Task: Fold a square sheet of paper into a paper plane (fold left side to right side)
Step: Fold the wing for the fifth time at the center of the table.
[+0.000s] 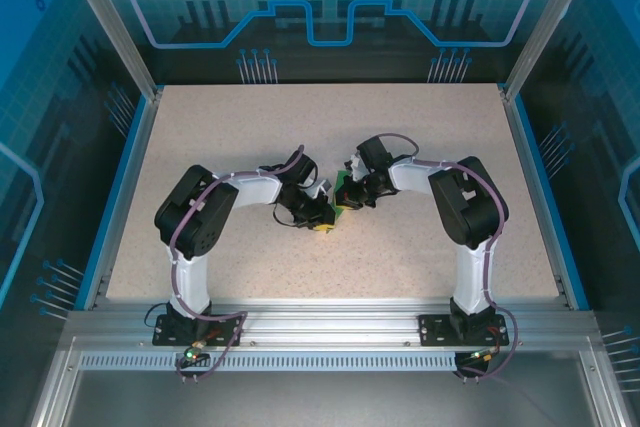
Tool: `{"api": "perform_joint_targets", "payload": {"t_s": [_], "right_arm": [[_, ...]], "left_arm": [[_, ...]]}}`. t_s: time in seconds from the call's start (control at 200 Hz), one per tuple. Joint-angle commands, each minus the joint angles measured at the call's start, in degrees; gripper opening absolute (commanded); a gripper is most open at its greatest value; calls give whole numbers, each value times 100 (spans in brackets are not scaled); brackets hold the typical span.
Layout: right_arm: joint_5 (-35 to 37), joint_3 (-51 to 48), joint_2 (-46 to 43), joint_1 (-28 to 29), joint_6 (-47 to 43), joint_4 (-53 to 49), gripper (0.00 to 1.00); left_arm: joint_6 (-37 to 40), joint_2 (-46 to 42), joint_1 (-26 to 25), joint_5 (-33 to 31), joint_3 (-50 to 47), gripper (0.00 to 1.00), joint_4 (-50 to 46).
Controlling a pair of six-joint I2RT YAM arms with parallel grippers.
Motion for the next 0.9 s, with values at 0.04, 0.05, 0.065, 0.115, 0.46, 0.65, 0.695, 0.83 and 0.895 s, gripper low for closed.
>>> {"api": "perform_joint_targets", "payload": {"t_s": [0.04,0.05,0.065,0.115,0.46,0.65,0.695,0.83,0.895], "right_arm": [[242,33,165,2,-107,-429,0],[240,33,166,2,-111,-431,0],[237,33,169,2,-112,-431,0],[238,49,175,-15,-111,-448,0],[284,113,196,-59,-147,-558,0],[310,138,201,-104,-192,-620,0],[308,146,198,-112,-206,-631,0],[324,164,219,-147,-230,-651,0],[329,172,214,-163,-235,-644,0]], "left_arm": [[14,56,22,-123,-115,13,-238],[17,63,20,-121,-115,14,-232],[19,69,18,-101,-115,13,-242],[42,95,22,-64,-115,13,-256],[114,68,15,-129,-302,13,-372],[128,-48,18,-118,-533,12,-393],[139,-96,20,-121,-590,12,-395],[132,-248,19,-151,-752,12,-419],[107,-319,18,-180,-834,12,-400]]}}
